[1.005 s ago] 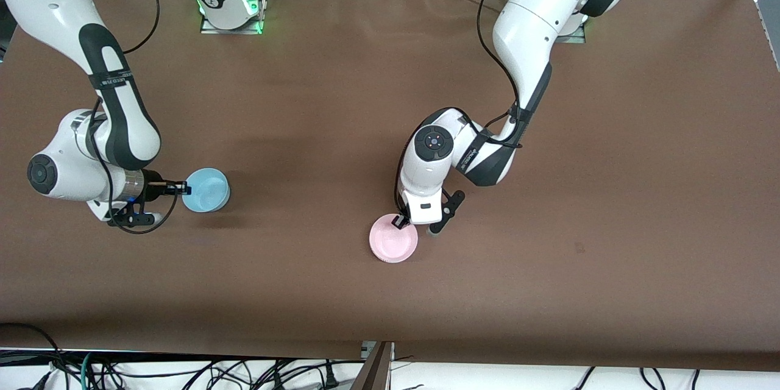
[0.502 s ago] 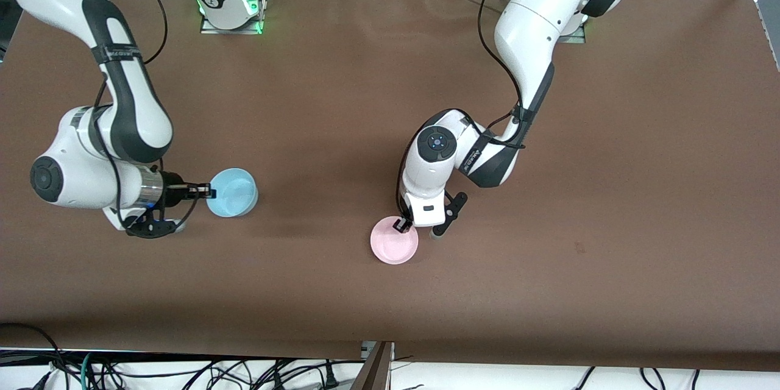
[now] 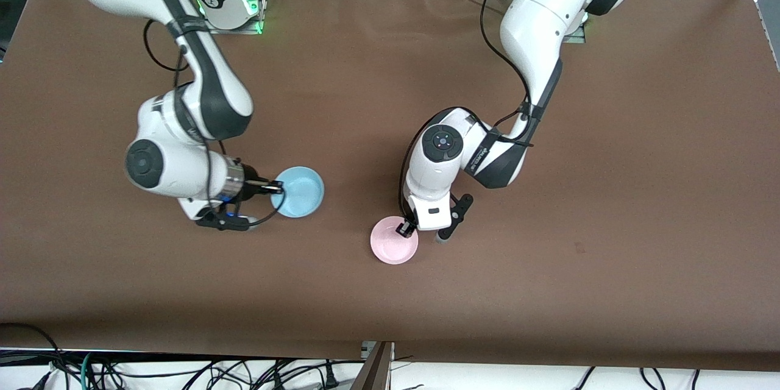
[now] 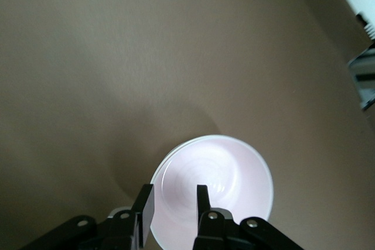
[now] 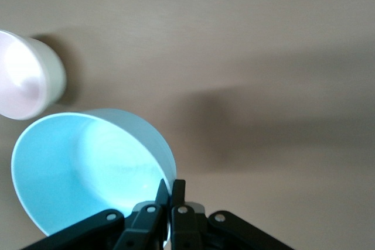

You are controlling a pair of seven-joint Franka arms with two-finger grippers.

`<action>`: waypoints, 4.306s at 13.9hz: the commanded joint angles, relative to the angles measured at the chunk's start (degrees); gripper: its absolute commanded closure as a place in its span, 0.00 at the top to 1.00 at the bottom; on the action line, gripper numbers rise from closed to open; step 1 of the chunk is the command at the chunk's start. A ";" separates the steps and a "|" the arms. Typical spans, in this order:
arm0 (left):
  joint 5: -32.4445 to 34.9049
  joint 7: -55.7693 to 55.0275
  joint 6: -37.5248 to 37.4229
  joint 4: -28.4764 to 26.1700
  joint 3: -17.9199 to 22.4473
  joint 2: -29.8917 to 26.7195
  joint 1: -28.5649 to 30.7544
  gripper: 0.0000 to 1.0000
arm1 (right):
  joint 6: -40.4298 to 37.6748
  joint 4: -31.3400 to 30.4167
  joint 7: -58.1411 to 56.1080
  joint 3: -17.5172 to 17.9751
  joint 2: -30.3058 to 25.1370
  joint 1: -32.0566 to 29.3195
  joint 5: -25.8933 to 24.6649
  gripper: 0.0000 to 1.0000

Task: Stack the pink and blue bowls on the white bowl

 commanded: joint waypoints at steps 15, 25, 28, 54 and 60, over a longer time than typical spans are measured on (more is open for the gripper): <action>-9.65 61.60 -44.91 6.69 -0.16 -24.70 28.58 0.36 | 18.66 17.67 16.55 -0.58 17.94 11.09 0.03 0.00; -5.34 86.00 -39.49 -18.31 0.01 -40.94 33.25 0.49 | 20.25 20.05 19.36 -0.67 21.54 13.20 0.03 0.00; -5.34 86.09 -32.54 -30.19 -0.07 -47.80 33.25 0.50 | 20.60 21.01 20.24 -0.67 22.33 13.29 0.12 0.00; -3.14 87.14 -26.46 -37.43 -0.78 -51.34 33.16 1.00 | 11.60 24.86 24.99 -1.37 22.08 13.38 0.03 1.00; -3.32 86.97 -26.90 -33.04 -0.69 -49.49 33.25 1.00 | -14.50 27.52 6.76 -6.81 13.39 9.34 -3.12 1.00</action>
